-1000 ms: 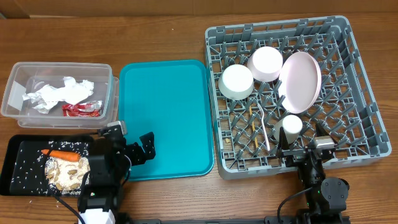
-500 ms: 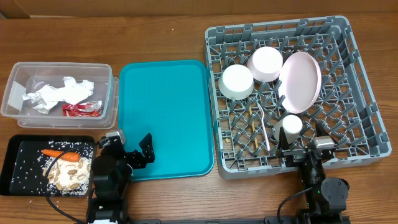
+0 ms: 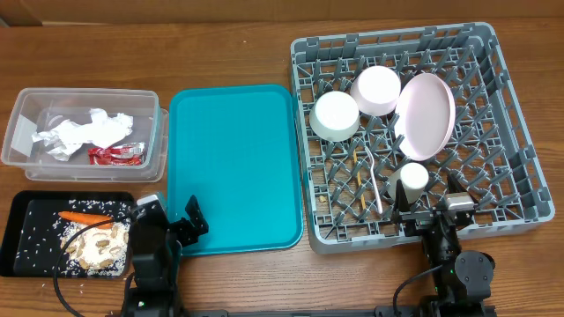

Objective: Sort waste into correct bins and load items into the dishwasher

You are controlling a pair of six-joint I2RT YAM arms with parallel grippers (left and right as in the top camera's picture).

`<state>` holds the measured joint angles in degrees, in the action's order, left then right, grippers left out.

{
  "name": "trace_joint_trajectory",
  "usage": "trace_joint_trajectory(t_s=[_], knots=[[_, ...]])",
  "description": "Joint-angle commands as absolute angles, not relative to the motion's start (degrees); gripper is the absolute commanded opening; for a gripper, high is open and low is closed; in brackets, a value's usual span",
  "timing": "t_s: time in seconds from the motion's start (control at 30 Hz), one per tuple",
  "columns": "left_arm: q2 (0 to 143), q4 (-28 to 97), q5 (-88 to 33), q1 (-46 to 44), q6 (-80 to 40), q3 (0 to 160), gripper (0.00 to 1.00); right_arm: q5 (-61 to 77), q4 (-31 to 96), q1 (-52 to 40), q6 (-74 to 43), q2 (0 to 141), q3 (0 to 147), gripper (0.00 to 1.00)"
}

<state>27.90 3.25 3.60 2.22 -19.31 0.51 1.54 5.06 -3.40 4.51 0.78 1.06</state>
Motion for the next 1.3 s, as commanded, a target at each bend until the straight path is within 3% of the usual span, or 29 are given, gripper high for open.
trace_joint_trajectory(t_s=[0.0, 0.33, 1.27], knots=[[25.23, 3.90, 5.06, 1.67, -16.19, 0.27, 1.00, 2.24, 4.62, -3.14, 5.39, 0.16, 0.45, 1.00], [18.55, 4.45, 0.27, 1.02, -8.32, 0.27, 1.00, 2.22, 4.60, -3.14, 5.39, 0.16, 0.45, 1.00], [0.19, 4.51, 0.21, -3.05, -1.58, 0.27, 1.00, 2.22, 4.60, -3.14, 5.39, 0.16, 0.45, 1.00]])
